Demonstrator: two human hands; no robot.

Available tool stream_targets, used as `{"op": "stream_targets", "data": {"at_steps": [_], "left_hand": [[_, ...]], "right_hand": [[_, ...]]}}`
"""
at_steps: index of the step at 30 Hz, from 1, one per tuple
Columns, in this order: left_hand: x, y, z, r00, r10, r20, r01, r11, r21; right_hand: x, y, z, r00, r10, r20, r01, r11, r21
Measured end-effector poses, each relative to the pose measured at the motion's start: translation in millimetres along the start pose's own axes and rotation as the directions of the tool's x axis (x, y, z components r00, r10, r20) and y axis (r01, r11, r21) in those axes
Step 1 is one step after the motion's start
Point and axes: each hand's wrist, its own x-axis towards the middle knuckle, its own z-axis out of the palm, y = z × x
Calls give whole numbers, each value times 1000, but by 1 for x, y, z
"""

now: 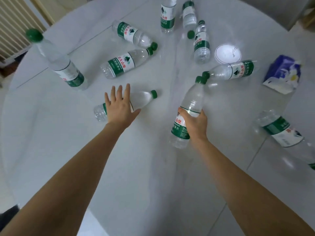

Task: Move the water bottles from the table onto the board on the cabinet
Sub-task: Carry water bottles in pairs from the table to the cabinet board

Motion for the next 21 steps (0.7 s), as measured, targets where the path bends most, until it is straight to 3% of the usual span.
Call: {"op": "stream_targets", "data": {"at_steps": [3, 7, 11, 14, 17, 19, 21], "left_hand": [[11, -3, 7, 995, -13, 97, 1, 992, 127], [-4, -1, 17, 1000, -5, 29, -1, 980, 201], [-36, 0, 22, 996, 93, -15, -90, 985, 145], [-63, 7, 9, 993, 105, 62, -105, 995, -1], [-93, 25, -16, 993, 67, 94, -38, 959, -279], [-114, 42, -32, 986, 14, 165, 73, 857, -511], [-135, 61, -46, 962, 22, 272, 202, 611, -766]], "right_hand": [[-8, 6, 0, 999, 5, 37, -5, 1000, 9], [-17, 9, -6, 999, 17, 40, -18, 999, 27], [-30, 13, -19, 996, 67, 52, -71, 994, 82], [-47, 19, -40, 983, 102, 153, -114, 991, 73], [-67, 22, -65, 958, 143, 250, -175, 978, 110], [-83, 22, -82, 942, 145, 302, -201, 966, 164], [-100, 20, -99, 930, 149, 336, -238, 940, 242]]}}
